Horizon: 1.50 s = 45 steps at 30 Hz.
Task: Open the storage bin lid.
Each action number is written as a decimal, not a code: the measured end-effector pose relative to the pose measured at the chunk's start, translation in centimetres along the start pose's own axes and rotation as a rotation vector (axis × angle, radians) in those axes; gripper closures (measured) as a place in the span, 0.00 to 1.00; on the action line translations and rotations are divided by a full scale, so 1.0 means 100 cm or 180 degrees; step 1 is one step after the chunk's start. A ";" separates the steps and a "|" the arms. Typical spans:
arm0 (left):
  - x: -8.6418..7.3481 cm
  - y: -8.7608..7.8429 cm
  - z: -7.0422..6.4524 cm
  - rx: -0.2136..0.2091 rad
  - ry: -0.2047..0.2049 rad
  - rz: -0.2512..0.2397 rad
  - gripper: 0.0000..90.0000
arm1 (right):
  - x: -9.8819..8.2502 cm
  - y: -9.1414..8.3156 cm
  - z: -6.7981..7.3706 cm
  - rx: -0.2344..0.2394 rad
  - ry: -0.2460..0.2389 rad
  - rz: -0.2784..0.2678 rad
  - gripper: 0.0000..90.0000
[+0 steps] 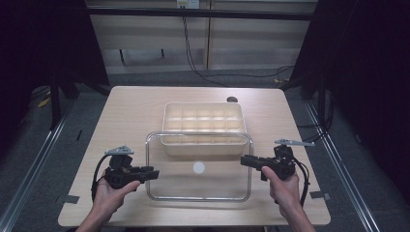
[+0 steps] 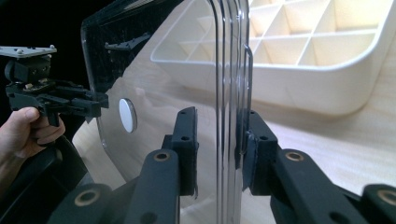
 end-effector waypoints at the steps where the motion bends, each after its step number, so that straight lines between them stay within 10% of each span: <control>1: 0.000 0.000 0.000 0.0000 0.0000 0.0000 0.71 | -0.003 0.000 -0.001 0.0002 0.0015 0.0011 0.78; 25: -0.025 0.021 0.001 -0.0134 -0.0068 0.0215 0.72 | -0.038 0.003 -0.023 -0.0015 0.0208 0.0018 0.78; 45: -0.027 0.039 0.006 0.0023 -0.0045 0.0353 0.64 | -0.046 0.019 -0.045 -0.0304 0.0165 0.0291 0.65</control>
Point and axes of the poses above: each handheld gripper's, and its own axes: y roughly forward along the jaws, x roughly out of its top, z roughly to its left, the point moved 5 cm from there along y, roughly forward along the jaws, and after that the axes turned 14 degrees about x, right-handed, at the moved point
